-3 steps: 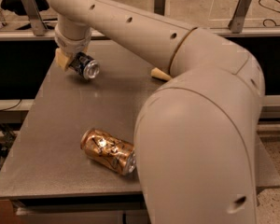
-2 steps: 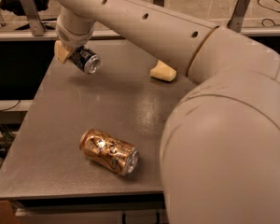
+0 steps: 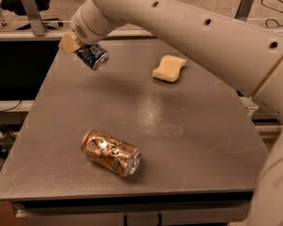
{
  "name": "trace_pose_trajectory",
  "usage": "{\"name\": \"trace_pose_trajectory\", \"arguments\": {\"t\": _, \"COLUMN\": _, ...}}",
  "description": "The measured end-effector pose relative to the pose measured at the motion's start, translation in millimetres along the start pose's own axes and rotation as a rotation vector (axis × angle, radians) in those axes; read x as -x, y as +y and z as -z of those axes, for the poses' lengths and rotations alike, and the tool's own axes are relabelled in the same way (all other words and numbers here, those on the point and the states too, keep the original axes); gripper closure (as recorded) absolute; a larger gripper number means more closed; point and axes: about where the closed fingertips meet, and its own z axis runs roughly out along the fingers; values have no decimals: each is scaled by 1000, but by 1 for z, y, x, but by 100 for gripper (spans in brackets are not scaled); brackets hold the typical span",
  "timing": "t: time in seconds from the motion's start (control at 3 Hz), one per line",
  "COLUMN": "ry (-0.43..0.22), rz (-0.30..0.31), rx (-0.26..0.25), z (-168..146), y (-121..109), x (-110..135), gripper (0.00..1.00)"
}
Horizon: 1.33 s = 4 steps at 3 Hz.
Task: Place pepsi can upright
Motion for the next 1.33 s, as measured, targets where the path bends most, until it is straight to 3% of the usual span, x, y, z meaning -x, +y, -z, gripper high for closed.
{"name": "trace_pose_trajectory", "arguments": {"t": 0.67, "ry": -276, "rz": -6, "rx": 60, "z": 52, "y": 13, "x": -7, "gripper": 100}}
{"name": "trace_pose_trajectory", "arguments": {"t": 1.0, "ry": -391, "rz": -47, "rx": 110, "z": 66, "y": 13, "x": -27, "gripper": 100}}
{"name": "trace_pose_trajectory", "arguments": {"t": 1.33, "ry": -499, "rz": -38, "rx": 162, "z": 79, "y": 16, "x": -49, "gripper": 100}}
